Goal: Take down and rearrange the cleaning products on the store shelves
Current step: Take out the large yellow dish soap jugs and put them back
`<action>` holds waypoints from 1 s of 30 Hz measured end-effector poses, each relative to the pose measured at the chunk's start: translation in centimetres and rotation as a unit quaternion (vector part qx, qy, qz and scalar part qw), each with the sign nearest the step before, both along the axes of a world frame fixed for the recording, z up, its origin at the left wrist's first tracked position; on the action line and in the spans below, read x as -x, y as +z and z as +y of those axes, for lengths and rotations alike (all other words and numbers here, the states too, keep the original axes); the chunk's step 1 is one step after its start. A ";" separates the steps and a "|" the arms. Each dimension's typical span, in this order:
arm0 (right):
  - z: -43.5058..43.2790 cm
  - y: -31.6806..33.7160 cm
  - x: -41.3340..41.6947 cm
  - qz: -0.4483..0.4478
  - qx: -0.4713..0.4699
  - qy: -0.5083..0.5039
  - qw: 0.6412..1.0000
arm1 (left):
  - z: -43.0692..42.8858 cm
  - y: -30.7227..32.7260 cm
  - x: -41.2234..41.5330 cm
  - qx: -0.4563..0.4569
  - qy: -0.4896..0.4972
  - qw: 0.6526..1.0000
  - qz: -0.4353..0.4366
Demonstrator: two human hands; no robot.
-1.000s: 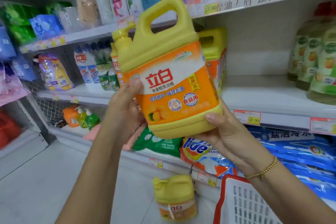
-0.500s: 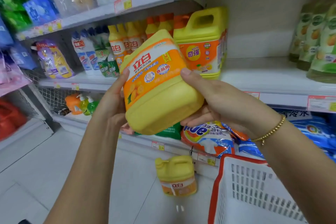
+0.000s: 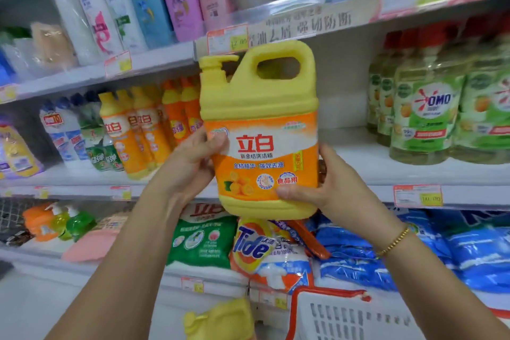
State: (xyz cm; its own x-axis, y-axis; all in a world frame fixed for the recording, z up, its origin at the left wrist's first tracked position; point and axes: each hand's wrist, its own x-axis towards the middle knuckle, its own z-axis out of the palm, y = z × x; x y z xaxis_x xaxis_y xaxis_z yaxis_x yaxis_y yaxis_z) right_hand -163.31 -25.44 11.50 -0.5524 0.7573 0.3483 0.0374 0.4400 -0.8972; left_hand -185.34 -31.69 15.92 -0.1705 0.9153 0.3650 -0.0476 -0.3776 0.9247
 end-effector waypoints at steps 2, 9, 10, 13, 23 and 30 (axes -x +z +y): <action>1.2 -0.6 -1.0 0.026 -0.032 -0.053 0.998 | 2.1 0.7 -1.0 -0.003 -0.036 0.999 0.030; 5.7 -2.1 -3.2 0.067 -0.146 -0.232 0.959 | 8.4 -0.5 -5.2 -0.033 -0.022 0.998 0.057; 6.4 -2.4 -3.5 0.061 -0.149 -0.241 0.957 | 9.1 -1.0 -5.4 -0.029 -0.013 0.998 0.052; 8.1 -2.9 -4.0 0.031 -0.158 -0.247 0.956 | 10.6 -2.2 -6.0 -0.014 0.004 0.998 0.064; 13.2 -1.9 -3.3 -0.041 -0.097 -0.205 0.973 | 14.5 -4.4 -5.5 0.009 0.038 0.995 0.097; 15.7 -1.5 -2.8 -0.046 0.036 -0.129 0.990 | 11.8 -7.6 -4.4 0.084 0.169 0.872 0.451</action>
State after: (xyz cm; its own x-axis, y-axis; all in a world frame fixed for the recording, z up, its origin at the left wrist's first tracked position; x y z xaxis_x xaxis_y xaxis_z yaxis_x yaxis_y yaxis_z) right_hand -160.54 -9.77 10.03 -0.3640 0.8983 0.2461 0.2230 0.3406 -0.9134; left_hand -180.99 -19.91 8.33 -0.1546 0.9218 0.3555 0.8162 -0.0836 0.5717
